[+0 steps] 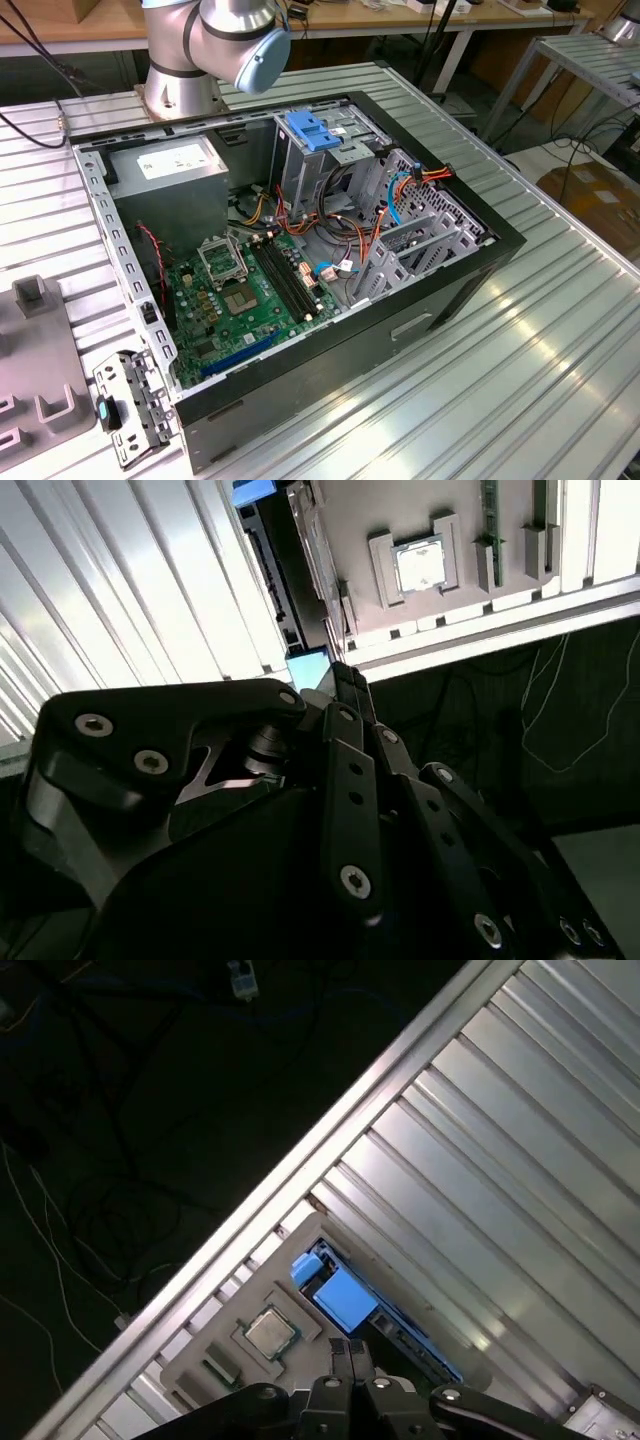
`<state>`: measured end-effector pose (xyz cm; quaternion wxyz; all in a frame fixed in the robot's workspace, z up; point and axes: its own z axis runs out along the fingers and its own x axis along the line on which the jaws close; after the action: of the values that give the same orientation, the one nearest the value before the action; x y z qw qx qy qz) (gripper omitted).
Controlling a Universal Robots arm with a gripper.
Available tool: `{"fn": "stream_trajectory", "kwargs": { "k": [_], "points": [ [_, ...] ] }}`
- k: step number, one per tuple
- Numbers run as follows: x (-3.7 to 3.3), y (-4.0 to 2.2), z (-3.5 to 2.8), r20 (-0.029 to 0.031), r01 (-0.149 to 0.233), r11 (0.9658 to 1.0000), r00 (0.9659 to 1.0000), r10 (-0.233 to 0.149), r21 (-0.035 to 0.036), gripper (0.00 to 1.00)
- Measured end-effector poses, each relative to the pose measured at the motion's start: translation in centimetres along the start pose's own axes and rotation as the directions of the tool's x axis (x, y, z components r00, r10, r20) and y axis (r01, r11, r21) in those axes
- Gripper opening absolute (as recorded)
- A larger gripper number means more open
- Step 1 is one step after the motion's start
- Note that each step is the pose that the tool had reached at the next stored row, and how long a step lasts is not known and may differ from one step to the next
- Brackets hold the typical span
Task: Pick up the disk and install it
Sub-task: 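Pick up the disk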
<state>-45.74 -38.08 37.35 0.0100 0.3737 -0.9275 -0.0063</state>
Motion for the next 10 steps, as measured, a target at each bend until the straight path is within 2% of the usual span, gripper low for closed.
{"fn": "stream_trajectory", "kwargs": {
  "k": [1, 3, 4, 7, 8, 9, 10],
  "points": [
    [0.0, 0.0, 0.09, 0.0, 0.034, 0.9994, 0.9994, -0.034, 0.0011, 0.11],
    [0.0, 0.0, 0.19, -0.0003, 0.075, 0.9972, 0.9972, -0.075, 0.0022, 0.11],
    [0.0, 0.0, 0.28, -0.0004, 0.106, 0.9944, 0.9944, -0.106, 0.0032, 0.11],
    [0.0, -0.01, 0.42, -0.0006, 0.162, 0.9868, 0.9868, -0.162, 0.005, 0.11],
    [0.0, -0.01, 0.46, -0.0008, 0.18, 0.9836, 0.9836, -0.18, 0.0055, 0.11],
    [0.0, -0.01, 0.52, -0.0012, 0.216, 0.9765, 0.9765, -0.216, 0.0065, 0.11],
    [0.0, -0.01, 0.58, -0.0012, 0.239, 0.9711, 0.9711, -0.239, 0.0074, 0.11]
  ]
}}
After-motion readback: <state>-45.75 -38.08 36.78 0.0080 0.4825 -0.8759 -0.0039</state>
